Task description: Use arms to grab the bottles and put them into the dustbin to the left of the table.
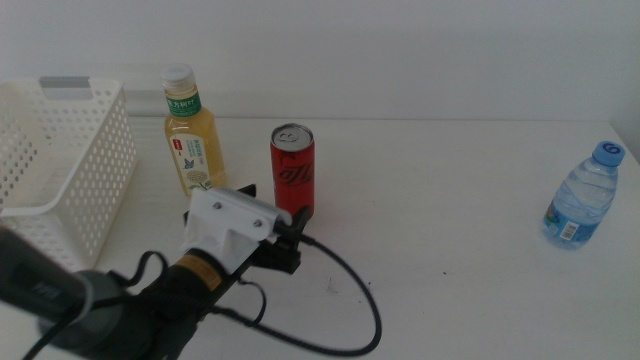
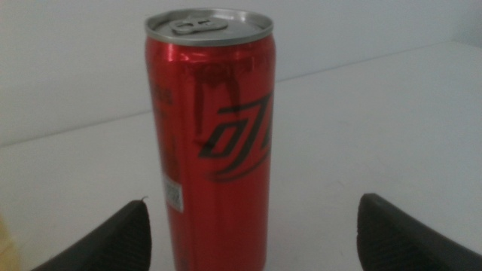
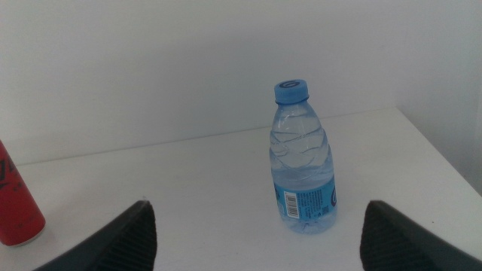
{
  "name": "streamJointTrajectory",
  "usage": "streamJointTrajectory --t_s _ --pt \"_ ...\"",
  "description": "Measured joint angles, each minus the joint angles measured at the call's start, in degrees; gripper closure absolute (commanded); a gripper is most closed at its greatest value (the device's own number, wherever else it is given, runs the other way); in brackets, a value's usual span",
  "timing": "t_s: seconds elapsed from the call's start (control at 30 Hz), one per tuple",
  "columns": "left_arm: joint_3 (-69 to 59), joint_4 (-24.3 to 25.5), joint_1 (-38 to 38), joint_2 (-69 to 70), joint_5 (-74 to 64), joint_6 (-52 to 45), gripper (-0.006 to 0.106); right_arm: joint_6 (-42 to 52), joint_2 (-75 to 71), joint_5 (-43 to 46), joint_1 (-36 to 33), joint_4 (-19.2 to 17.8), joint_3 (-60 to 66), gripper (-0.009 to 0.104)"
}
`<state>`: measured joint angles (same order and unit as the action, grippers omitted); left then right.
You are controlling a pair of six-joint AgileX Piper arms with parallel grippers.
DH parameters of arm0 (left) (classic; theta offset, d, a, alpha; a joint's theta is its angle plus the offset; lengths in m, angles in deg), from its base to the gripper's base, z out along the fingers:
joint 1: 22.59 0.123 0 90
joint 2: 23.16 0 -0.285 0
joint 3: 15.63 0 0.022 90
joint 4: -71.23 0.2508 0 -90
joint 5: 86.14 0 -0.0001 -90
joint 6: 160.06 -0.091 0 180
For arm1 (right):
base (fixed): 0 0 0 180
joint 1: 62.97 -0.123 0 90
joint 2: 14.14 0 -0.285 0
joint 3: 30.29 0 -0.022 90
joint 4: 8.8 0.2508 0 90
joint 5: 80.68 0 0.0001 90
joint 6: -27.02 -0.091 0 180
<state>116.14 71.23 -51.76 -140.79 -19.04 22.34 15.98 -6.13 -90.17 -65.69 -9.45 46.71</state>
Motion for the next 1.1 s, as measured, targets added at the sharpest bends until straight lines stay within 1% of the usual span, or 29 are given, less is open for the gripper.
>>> streamJointTrajectory --t_s 0.23,0.7,0.8,0.87,0.9,0.97,1.07,1.1 --pt "8.3 0.0 0.0 -6.8 0.1 0.2 0.007 0.0 0.0 0.0 0.0 0.0 0.0 0.004" --pt "19.4 -4.0 0.0 -14.1 -2.5 0.2 0.007 0.0 0.0 0.0 0.0 0.0 0.0 0.004" --pt "21.0 -4.1 0.0 -14.3 -4.9 0.2 0.009 0.0 0.0 0.0 0.0 0.0 0.0 0.004" --pt "21.7 -4.1 0.0 -14.3 -6.6 0.2 0.016 0.0 0.0 0.0 0.0 0.0 0.0 0.004" --pt "21.9 -4.1 0.0 -14.3 -7.1 0.2 0.022 0.0 0.0 0.0 0.0 0.0 0.0 0.004" --pt "22.1 -4.1 0.0 -14.4 -7.6 0.2 0.037 0.0 0.0 0.0 0.0 0.0 0.0 0.004" --pt "22.3 -3.7 0.1 -14.4 -8.0 1.4 0.062 0.0 0.0 0.0 0.0 0.0 0.0 0.004" --pt "22.3 -3.6 0.2 -14.3 -8.1 2.1 0.069 0.0 0.0 0.0 0.0 0.0 0.0 0.004"
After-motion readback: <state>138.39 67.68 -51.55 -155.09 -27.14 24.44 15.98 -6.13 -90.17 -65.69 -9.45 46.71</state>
